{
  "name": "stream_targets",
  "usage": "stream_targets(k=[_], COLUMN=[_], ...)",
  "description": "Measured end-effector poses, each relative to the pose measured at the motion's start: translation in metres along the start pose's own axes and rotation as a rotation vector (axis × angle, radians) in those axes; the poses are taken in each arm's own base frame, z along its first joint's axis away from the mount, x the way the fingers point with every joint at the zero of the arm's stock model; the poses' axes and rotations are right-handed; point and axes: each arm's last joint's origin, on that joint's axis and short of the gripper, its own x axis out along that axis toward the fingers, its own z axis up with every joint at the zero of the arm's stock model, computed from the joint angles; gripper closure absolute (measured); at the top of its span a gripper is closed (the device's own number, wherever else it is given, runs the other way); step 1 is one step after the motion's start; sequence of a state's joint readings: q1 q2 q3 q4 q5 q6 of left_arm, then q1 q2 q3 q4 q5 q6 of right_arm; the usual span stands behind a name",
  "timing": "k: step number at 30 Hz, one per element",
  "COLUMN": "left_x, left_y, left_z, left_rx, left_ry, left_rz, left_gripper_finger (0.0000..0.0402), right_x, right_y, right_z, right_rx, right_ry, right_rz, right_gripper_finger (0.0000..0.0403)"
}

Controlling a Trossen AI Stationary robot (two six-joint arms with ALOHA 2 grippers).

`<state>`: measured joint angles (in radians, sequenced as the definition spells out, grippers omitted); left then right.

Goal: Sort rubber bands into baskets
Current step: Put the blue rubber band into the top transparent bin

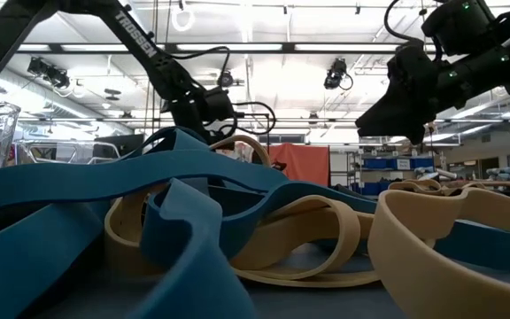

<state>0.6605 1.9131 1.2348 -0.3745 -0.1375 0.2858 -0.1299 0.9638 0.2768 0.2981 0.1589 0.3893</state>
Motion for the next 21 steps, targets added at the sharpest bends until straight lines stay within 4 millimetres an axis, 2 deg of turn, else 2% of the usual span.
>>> stream_targets(k=[7,10,15,21], left_x=[0.002,0.003,0.015,0.02], left_y=[0.002,0.001,-0.004,-0.005], left_z=[0.005,0.005,0.003,0.0], left_rx=[0.018,0.024,0.055,0.059], left_ry=[-0.029,-0.042,-0.043,-0.016], left_rz=[0.025,0.007,-0.077,-0.069], left_gripper_finger=[0.0174,0.0199,0.0241,0.0299], right_x=[0.0,0.0,0.0,0.0], right_y=[0.0,0.0,0.0,0.003], right_z=[0.0,0.0,0.0,-0.001], right_rx=[-0.014,-0.018,-0.019,-0.024], right_ry=[0.001,0.001,0.008,0.012], right_rz=[0.002,0.003,0.018,0.032], right_gripper_finger=[0.0259,0.0259,0.0265,0.0276])
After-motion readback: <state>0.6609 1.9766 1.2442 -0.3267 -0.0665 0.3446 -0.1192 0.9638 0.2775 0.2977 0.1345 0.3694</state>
